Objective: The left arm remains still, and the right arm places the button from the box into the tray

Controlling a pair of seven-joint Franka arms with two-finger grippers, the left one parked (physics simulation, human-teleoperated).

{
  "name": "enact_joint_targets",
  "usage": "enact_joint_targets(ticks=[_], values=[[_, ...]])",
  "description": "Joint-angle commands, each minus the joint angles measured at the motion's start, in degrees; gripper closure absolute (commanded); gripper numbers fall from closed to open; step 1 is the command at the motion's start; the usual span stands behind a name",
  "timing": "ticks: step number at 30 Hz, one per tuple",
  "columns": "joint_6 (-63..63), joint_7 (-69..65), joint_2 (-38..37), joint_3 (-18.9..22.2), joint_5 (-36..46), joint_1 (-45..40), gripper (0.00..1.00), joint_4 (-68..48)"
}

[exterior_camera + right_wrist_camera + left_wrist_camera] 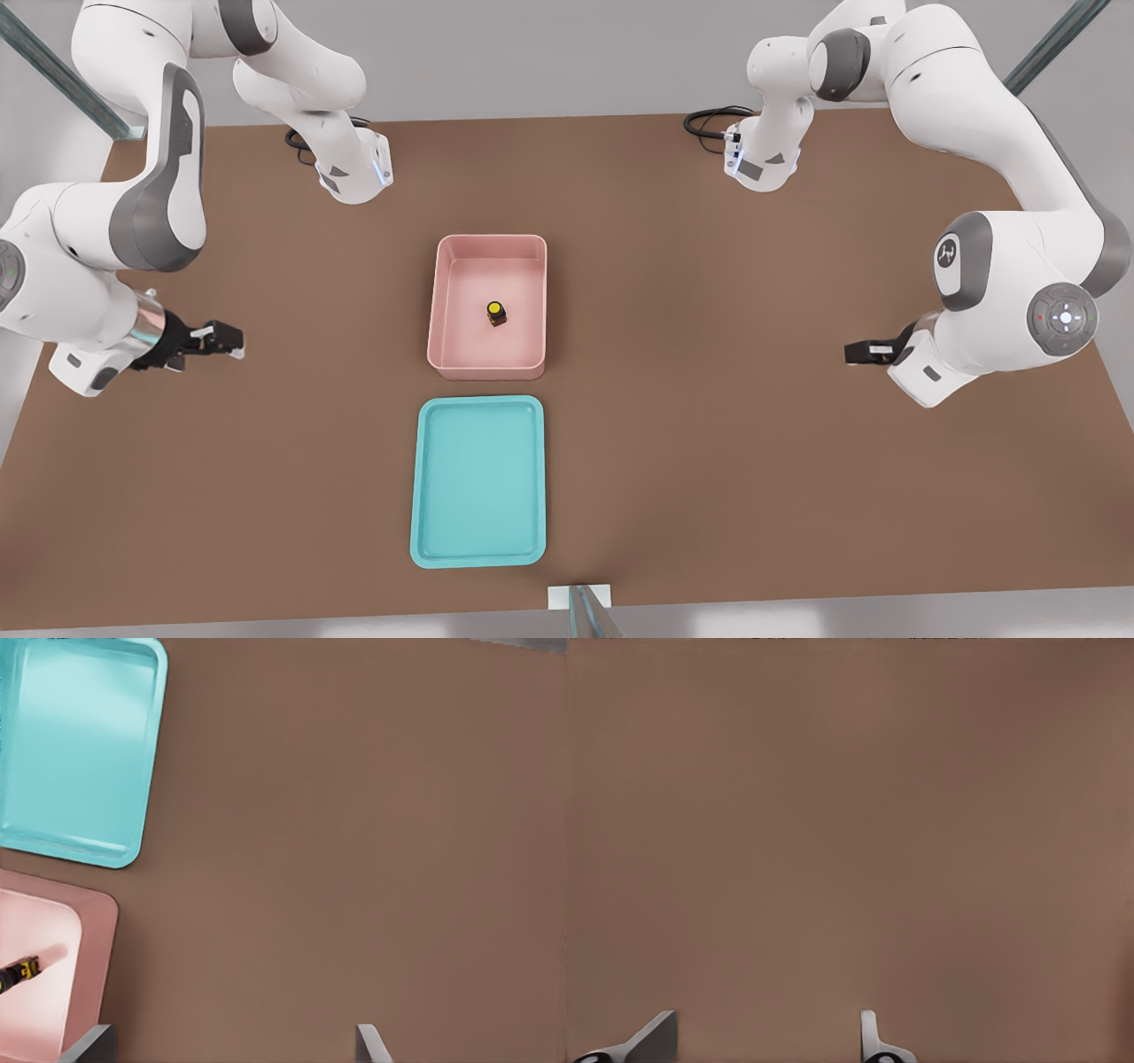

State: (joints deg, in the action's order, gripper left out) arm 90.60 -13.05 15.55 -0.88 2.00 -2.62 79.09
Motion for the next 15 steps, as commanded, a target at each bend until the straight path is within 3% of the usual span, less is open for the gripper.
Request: enact_joint_targets(ticks=[1, 2, 4, 6, 9, 10, 11, 12, 13, 14, 15], values=[[2.8, -11.2, -0.1, 0.0, 0.0, 0.1, 0.00, -0.1], [2.2, -11.1, -0.1, -0.2, 0.0, 1.3, 0.00, -0.1], [1.5, -9.1, -0.5, -0.5, -3.0, 18.0, 0.00, -1.3], [0.5, 6.1, -1.5, -6.1, -3.1, 24.7, 0.00, -1.6], [0.9, 28.0, 0.3, -7.2, 1.3, 26.3, 0.00, -0.5], [1.9, 39.8, 0.6, -13.2, 2.7, 24.3, 0.00, 1.4], [6.4, 53.5, 1.4, -27.5, -3.6, 18.3, 0.00, 6.3], [12.7, 60.8, 1.6, -29.8, -4.0, 21.2, 0.00, 10.9], [13.1, 62.4, 2.6, -27.9, -5.7, 25.9, 0.00, 11.3], [14.6, 62.6, 2.0, -27.9, -5.7, 28.4, 0.00, 16.4], [21.8, 64.1, -0.9, -24.9, -5.6, 29.8, 0.00, 25.8]])
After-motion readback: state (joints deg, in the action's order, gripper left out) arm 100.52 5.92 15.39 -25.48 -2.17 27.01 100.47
